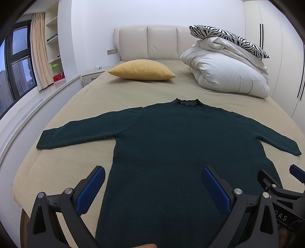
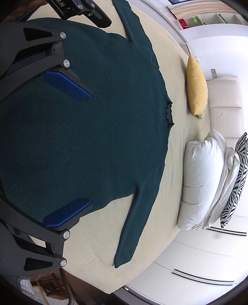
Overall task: Fold small clothes
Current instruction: 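Grasp the sweater sleeve cuff with the right gripper and lift it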
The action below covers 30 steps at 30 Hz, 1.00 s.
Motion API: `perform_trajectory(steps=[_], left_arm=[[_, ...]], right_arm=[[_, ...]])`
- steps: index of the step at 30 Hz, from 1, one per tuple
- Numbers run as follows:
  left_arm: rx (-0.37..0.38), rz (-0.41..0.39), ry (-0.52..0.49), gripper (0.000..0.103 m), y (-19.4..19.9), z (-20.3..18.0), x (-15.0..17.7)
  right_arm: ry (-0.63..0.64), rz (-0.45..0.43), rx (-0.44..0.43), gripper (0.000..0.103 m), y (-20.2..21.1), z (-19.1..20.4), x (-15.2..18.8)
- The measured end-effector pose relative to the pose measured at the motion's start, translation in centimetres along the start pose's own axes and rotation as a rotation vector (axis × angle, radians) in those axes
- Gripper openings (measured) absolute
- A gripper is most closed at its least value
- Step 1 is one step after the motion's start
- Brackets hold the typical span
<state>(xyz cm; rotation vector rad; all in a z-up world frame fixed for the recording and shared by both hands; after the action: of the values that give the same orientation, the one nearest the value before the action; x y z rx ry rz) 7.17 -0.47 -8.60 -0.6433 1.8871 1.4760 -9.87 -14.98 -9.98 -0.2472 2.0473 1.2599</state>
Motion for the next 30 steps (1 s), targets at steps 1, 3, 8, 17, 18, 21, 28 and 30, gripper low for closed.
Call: perform_trajectory(steps=[1, 3, 8, 17, 18, 21, 28, 30], left_arm=[[0.003, 0.004, 0.002, 0.103, -0.1, -0.1, 0.1], [0.002, 0.015, 0.005, 0.103, -0.5, -0.1, 0.4], [0.058, 0.035, -0.001, 0.103, -1.5, -1.0, 0.7], [0.126, 0.138, 0.006, 0.103, -5.6, -1.5, 0.5], [0.152, 0.147, 0.017, 0.103, -6.2, -1.6, 0.4], [0.188, 0.137, 0.027, 0.103, -7.8, -2.0, -0.3], [0.140, 0.198, -0.035, 0.103, -11.2, -3.1, -1.5], [0.144, 0.171, -0.033, 0.103, -11.8, -3.5, -2.4]], right_arm=[[-0.001, 0.004, 0.001, 0.103, -0.2, 0.0, -0.1], [-0.003, 0.010, -0.001, 0.103, -0.6, -0.2, -0.1], [-0.015, 0.021, -0.002, 0.103, -1.8, -1.0, -0.2], [-0.322, 0.094, -0.029, 0.103, -9.6, -14.1, -2.8], [-0.391, 0.115, -0.031, 0.103, -11.1, -16.5, -2.9], [-0.627, 0.175, -0.060, 0.102, -16.6, -24.9, -2.5], [-0.988, 0.289, -0.091, 0.074, -27.7, -38.7, 0.9], [-1.029, 0.317, -0.097, 0.067, -30.2, -40.6, 1.2]])
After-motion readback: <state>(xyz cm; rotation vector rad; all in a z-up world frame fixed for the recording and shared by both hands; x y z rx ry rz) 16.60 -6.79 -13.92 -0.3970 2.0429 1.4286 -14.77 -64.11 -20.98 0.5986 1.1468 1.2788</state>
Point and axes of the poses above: each gripper's, at about its wrist camera, not at the fingertips, and y roughly against the way its jaws point, z to its left, x to its underside, the point moved 10 cm from there along -y, roughly the way its jaws point, and after that the axes turned 15 degrees about x, right-handed, at the moved point
